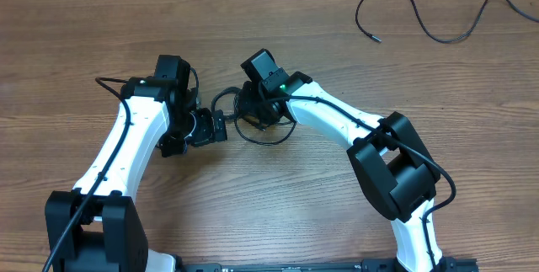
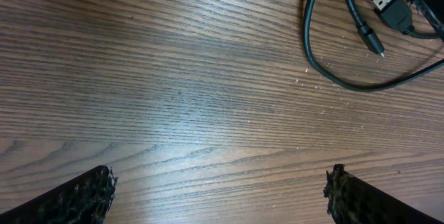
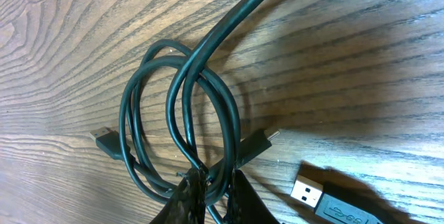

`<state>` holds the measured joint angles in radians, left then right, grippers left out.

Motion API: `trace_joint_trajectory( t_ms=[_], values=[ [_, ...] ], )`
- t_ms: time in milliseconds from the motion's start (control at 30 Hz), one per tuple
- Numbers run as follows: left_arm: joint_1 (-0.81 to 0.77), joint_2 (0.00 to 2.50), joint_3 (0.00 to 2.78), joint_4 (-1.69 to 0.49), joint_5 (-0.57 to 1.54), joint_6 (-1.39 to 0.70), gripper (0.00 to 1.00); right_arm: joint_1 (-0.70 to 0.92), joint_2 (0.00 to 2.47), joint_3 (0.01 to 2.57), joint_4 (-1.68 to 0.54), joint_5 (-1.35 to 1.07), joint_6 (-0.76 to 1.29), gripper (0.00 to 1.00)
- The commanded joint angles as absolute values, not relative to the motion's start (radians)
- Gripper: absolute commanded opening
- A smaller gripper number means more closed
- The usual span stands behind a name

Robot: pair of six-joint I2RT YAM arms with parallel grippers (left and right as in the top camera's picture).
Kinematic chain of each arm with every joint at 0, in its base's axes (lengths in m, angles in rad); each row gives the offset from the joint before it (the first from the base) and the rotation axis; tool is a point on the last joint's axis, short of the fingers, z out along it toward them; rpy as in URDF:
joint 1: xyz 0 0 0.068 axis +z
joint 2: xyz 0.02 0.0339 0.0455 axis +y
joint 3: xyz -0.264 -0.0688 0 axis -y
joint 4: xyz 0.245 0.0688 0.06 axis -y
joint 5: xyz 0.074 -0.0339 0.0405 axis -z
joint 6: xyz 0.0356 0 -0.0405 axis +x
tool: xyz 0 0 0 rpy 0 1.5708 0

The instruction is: Untangle cables

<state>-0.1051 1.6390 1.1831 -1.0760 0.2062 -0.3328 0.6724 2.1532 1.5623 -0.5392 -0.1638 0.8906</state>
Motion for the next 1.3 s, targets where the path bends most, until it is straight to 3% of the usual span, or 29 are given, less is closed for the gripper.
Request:
trace_joint_trajectory(
  t_ms=[0, 133, 567, 1000, 1267],
  values=[
    [-0.112, 1.647, 1.179, -1.072, 0.218, -0.322, 0.99, 0.675, 2.170, 1.559, -0.532, -0.150, 0.894, 0.15],
    [-0.112, 1.647, 1.179, -1.072, 0.218, -0.321, 1.00, 0.675, 2.170, 1.559, -0.533, -0.150, 0.894, 0.22],
    [-0.112, 1.647, 1.179, -1.073, 0.218, -0.321, 0.99, 0.684, 2.190, 1.559, -0.536, -0.158, 0.894, 0.21],
    [-0.112, 1.647, 1.179, -1.072, 0.199, -0.320, 0.99, 0.683, 2.207, 1.559, -0.530, -0.186, 0.894, 0.04],
    [-0.112, 1.647, 1.179, -1.073, 0.199, -0.318, 1.00, 0.678, 2.186, 1.567, -0.558, -0.207, 0.890, 0.04]
  ],
)
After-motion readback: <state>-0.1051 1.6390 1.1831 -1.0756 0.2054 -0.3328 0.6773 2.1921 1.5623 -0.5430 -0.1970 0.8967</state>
